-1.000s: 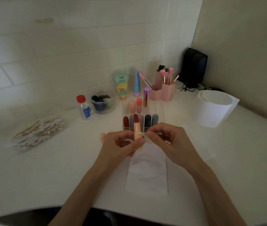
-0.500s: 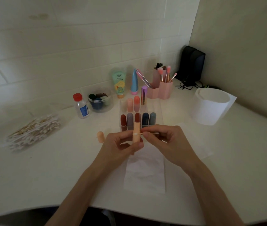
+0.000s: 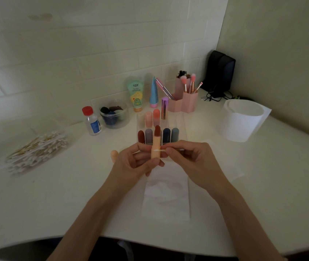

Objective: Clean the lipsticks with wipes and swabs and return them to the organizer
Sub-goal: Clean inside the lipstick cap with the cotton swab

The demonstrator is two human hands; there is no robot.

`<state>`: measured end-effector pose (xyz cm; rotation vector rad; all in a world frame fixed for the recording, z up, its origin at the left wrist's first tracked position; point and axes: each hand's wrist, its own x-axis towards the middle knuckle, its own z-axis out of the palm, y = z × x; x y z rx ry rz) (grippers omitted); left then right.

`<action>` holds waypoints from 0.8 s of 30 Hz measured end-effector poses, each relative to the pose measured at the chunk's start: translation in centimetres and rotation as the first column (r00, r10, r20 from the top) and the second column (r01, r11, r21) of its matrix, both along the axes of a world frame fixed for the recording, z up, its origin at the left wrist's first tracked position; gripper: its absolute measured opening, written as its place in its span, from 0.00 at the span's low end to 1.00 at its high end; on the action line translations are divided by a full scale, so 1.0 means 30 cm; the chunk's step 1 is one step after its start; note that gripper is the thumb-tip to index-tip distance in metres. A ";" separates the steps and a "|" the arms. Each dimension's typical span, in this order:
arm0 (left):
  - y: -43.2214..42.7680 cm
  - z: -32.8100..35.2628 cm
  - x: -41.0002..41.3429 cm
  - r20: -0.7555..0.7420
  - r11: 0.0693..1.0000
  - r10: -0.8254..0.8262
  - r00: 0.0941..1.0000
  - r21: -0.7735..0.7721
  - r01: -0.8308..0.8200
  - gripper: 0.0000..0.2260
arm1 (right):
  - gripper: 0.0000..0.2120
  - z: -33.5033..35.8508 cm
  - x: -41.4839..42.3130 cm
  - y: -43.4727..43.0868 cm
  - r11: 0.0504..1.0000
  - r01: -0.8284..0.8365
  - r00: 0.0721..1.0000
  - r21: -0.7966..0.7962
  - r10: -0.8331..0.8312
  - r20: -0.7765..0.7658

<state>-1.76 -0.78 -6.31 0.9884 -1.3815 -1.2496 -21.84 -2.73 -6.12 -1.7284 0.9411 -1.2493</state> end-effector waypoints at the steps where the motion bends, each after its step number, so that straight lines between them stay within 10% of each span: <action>1: 0.001 0.001 0.001 -0.002 1.000 -0.009 1.000 0.000 0.009 0.15 | 0.09 -0.002 -0.001 -0.001 1.000 0.010 1.000 -0.005 -0.010 -0.006; 24: -0.004 -0.017 0.018 -0.017 0.997 -0.067 0.998 -0.040 0.066 0.14 | 0.09 -0.014 0.022 0.003 0.998 0.064 0.998 0.013 -0.064 0.007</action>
